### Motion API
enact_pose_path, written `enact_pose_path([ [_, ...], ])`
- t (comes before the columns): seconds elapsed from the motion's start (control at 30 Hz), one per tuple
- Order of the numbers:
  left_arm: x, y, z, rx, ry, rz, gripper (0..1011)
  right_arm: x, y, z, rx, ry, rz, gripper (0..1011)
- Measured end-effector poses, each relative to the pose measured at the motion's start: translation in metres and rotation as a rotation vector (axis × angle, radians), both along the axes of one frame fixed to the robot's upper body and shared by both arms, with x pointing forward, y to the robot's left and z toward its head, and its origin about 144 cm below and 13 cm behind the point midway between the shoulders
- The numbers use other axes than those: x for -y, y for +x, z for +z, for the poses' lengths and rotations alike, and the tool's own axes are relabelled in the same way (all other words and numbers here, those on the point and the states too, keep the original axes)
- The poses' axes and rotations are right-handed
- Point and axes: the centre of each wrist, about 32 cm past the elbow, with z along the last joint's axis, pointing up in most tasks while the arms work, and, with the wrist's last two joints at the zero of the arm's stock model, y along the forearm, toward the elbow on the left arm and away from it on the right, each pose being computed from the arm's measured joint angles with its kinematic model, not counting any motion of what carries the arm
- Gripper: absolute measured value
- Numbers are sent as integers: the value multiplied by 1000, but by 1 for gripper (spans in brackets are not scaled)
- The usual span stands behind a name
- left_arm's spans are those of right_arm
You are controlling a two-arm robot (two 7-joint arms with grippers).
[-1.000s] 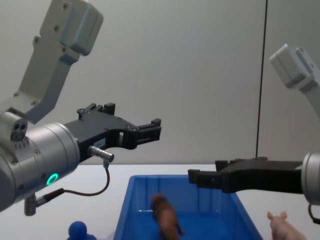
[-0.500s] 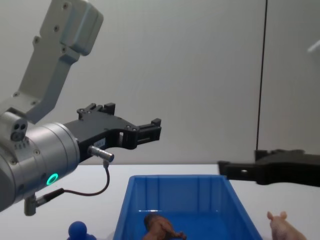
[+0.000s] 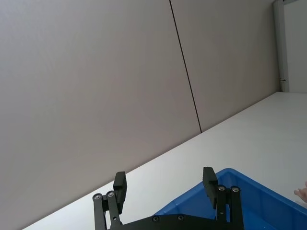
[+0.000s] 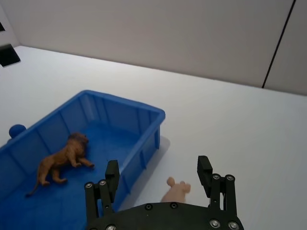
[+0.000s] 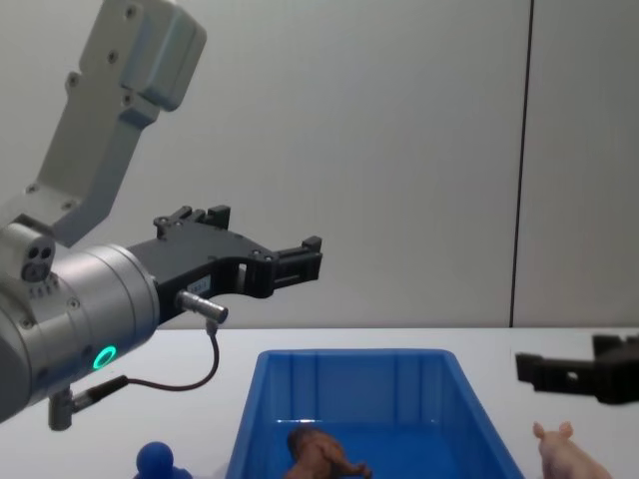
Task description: Pick up the two dolls from the table and place them into the box.
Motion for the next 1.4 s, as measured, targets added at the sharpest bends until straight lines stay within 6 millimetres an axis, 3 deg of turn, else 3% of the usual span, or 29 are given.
enact_pose_path([
  [0.67, 0, 0, 0, 0, 0, 0, 1001, 9, -10, -35, -156, -17, -45, 995],
  [1.07, 0, 0, 0, 0, 0, 0, 1001, 6, -6, -43, -192, 4, -61, 704],
  [1.23, 0, 0, 0, 0, 0, 0, 1001, 5, -4, -43, -193, 15, -60, 515],
  [1.4, 0, 0, 0, 0, 0, 0, 1001, 4, -3, -43, -191, 22, -58, 398],
])
